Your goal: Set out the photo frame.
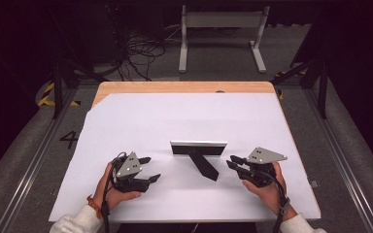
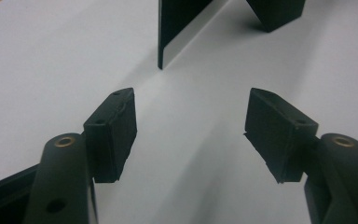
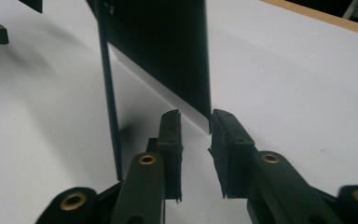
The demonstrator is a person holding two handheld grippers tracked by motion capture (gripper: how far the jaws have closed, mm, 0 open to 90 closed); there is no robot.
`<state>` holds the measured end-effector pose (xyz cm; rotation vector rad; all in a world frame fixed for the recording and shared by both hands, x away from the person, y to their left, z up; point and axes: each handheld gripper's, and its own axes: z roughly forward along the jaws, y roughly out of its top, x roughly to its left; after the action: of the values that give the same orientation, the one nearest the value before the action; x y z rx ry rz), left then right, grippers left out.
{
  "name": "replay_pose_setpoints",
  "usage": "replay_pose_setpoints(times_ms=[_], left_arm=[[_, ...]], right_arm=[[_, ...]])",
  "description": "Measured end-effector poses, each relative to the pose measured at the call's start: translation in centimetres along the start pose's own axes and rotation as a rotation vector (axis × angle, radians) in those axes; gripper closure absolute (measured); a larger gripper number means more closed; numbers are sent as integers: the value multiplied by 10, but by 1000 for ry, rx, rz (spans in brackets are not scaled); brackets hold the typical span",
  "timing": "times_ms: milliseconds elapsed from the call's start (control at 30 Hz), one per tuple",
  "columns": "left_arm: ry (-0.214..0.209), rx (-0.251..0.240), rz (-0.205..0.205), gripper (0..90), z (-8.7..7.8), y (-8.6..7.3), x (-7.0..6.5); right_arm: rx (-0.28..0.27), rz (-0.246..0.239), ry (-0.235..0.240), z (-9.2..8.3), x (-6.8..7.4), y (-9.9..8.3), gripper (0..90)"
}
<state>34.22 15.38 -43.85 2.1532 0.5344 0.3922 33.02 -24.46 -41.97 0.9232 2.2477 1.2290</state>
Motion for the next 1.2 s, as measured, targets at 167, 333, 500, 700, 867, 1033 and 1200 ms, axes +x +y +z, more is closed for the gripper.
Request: replay_pose_setpoints(times_ms=[167, 333, 500, 700, 867, 1033, 1200], left_arm=[[-4, -34, -11, 318, 18, 18, 10], [-6, -57, -12, 317, 31, 33, 18], [-22, -78, -29, 334, 40, 42, 25], [-33, -87, -14, 423, 47, 47, 26], [-83, -97, 27, 650, 48, 49, 23], [-75, -89, 48, 716, 46, 51, 17], [-83, -84, 52, 754, 43, 50, 15]], right_arm=[[-8, 6, -29, 5, 0, 6, 676], [-32, 8, -39, 5, 0, 10, 682], [-54, 9, -54, 7, -2, 16, 695], [-53, -9, -54, 14, 1, 21, 727], [-47, -33, -54, 17, 2, 22, 786], [-43, -39, -57, 17, 3, 23, 819], [-48, -22, -44, 18, 0, 22, 826]])
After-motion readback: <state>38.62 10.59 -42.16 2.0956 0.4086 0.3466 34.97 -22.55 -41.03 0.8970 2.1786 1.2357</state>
